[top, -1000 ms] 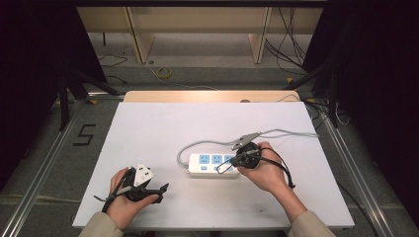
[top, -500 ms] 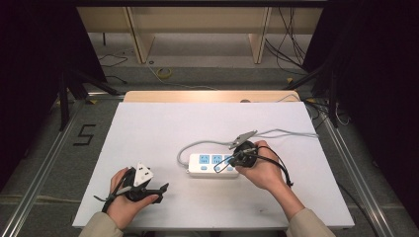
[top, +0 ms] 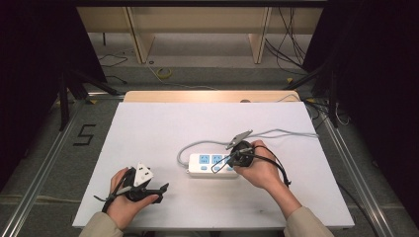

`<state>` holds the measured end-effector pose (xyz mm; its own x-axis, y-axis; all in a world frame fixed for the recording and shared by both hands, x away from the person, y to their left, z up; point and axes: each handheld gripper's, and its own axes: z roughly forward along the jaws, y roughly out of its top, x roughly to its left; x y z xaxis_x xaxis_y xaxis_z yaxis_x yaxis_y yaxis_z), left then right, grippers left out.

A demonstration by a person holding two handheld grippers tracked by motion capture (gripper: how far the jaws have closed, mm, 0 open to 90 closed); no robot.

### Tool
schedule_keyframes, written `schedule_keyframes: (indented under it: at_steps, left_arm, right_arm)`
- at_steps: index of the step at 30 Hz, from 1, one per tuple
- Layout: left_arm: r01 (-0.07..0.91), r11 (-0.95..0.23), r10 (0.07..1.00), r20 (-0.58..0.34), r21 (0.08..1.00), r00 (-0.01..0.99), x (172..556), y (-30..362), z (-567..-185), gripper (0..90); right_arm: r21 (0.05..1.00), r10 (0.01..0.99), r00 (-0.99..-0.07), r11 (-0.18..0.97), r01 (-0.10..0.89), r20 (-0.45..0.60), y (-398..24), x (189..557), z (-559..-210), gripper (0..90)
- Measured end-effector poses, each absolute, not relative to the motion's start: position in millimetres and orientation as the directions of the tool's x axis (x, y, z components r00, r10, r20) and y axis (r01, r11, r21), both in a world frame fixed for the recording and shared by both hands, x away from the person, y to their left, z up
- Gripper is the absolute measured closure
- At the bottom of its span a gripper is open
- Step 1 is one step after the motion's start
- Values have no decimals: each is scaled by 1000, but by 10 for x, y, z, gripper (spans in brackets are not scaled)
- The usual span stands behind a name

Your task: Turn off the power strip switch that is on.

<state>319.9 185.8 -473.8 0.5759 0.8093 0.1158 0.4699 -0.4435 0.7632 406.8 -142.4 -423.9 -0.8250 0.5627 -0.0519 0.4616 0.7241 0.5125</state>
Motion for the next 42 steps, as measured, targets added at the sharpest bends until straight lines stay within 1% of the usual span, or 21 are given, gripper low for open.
schedule_keyframes:
  at_steps: [24, 42]
  left_arm:
    - [470, -444, 809, 116, 763, 576, 3201, 1859, -4738, 172]
    - [469, -444, 809, 116, 764, 577, 3200, 1858, -4738, 172]
  right_arm:
    - [475, 550, -834, 747, 465, -48, -1320, 4111, -4295, 900]
    - [430, 543, -838, 769, 473, -48, -1280, 4133, -4345, 900]
